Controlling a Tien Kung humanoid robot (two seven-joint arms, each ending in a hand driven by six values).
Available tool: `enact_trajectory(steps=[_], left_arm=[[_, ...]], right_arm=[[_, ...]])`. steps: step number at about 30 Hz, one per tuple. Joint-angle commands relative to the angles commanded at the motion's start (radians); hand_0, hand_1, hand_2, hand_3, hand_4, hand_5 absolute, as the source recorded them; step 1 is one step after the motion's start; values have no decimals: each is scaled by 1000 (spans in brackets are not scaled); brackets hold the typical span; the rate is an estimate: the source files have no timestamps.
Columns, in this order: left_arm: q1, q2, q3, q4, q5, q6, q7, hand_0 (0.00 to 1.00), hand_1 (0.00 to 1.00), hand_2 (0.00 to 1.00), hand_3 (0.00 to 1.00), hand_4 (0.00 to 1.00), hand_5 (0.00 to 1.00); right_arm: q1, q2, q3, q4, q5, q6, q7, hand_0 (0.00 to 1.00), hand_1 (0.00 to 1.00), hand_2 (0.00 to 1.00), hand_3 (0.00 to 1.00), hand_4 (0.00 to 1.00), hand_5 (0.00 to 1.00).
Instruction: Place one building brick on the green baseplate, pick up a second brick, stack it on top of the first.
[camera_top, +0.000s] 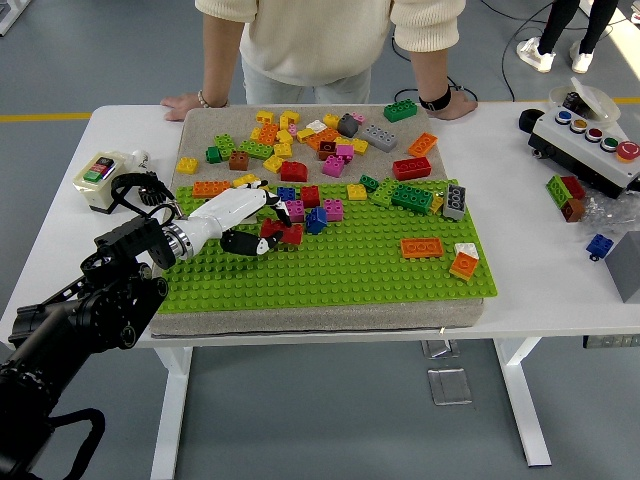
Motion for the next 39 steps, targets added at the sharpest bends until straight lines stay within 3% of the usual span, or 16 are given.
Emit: enact_trajectory(steps=[9,17,19,20,25,26,37,38,39], left_arm=[[42,28,-15,-75,0,-24,8,998,740,557,523,444,2],[61,35,-36,-119,0,-57,6,998,744,568,536,467,2],[61,35,-41,-123,0,-71,3,998,744,568,536,467,2],[61,35,-44,-124,0,-81,1,998,799,606,613,518,2],[59,32,-52,-122,0,-134,-14,998,799,606,613,518,2],[58,31,-51,-120,0,-141,-17,998,814,638,660,581,2],[49,24,-44,-96,0,-153,-32,998,822,658,693,627,2],[49,24,-44,-96,0,-156,-34,998,832,696,727,716,44],[48,25,-44,-97,0,-157,-36,998,832,696,727,716,44]], right_arm=[[-4,-3,9,0,-3,6,0,741,669,715,595,917,492],[-4,-2,8,0,-3,6,2,742,669,714,595,917,492],[-4,-2,7,0,-3,5,2,742,669,714,595,917,492],[-4,-2,7,0,-3,5,2,742,668,716,595,917,492],[-6,-1,6,0,-3,4,0,742,668,716,595,917,492],[-6,-1,6,0,-3,4,0,741,668,717,595,917,492],[-4,1,3,0,1,0,1,741,668,716,595,917,492],[-4,2,3,0,2,-1,2,742,668,717,595,917,492],[-4,2,2,0,2,-1,2,742,668,717,595,917,492]])
